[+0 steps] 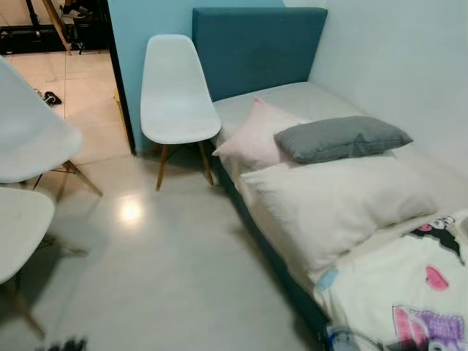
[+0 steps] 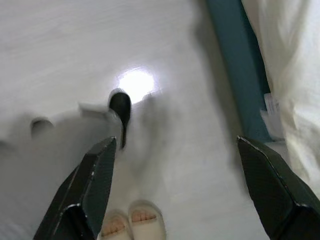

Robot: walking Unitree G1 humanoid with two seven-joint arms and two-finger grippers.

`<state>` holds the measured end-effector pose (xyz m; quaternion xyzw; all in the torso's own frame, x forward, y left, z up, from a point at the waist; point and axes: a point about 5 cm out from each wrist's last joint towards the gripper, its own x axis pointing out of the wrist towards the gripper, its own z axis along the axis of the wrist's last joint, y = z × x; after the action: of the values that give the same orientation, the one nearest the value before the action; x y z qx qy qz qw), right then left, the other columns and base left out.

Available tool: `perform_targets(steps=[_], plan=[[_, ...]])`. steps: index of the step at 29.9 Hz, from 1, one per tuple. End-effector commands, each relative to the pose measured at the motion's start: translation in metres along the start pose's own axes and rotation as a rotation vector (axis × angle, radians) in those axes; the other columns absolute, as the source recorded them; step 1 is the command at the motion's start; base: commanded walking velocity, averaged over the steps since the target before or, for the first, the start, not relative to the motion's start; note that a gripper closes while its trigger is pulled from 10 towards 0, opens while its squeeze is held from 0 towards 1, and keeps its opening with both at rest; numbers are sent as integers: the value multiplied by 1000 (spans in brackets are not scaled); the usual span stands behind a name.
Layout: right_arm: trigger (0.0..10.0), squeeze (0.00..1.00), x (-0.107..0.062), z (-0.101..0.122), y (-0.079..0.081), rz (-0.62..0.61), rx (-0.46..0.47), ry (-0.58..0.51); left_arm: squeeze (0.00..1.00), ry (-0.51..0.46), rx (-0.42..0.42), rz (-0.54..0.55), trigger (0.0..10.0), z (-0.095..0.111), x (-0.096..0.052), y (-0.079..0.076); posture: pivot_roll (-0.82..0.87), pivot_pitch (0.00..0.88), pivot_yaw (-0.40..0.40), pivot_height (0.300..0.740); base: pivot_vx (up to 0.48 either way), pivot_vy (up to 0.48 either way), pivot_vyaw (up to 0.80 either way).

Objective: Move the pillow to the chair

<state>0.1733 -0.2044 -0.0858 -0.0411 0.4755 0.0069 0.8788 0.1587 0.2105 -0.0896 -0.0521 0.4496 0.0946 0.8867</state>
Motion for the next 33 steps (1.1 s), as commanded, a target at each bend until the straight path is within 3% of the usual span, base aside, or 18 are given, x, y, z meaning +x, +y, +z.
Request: perform_targets(steps=[1, 16, 22, 25, 33], plan=[[10000, 0, -3, -14, -7, -33, 0, 54, 0, 59, -14, 12, 10000, -15, -3, 2, -38, 0, -104, 740, 0, 0, 0], [10000, 0, -2, -7, -8, -38, 28, 40, 0, 27, -14, 30, 10000, -3, 0, 1, -33, 0, -101, 740, 0, 0, 0], [10000, 0, 1, 38, -19, -7, 113, -121, 0, -144, -11, 57, 10000, 40, 3, 21, -20, 0, -97, 740, 0, 0, 0], [10000, 0, 2, 46, -19, 0, 118, -148, 0, -171, -16, 53, 10000, 45, 3, 22, -20, 0, -96, 740, 0, 0, 0], [10000, 0, 2, 94, -10, 40, 116, -297, 0, -321, -12, 36, 10000, 69, 0, 21, -21, 0, -104, 740, 0, 0, 0]])
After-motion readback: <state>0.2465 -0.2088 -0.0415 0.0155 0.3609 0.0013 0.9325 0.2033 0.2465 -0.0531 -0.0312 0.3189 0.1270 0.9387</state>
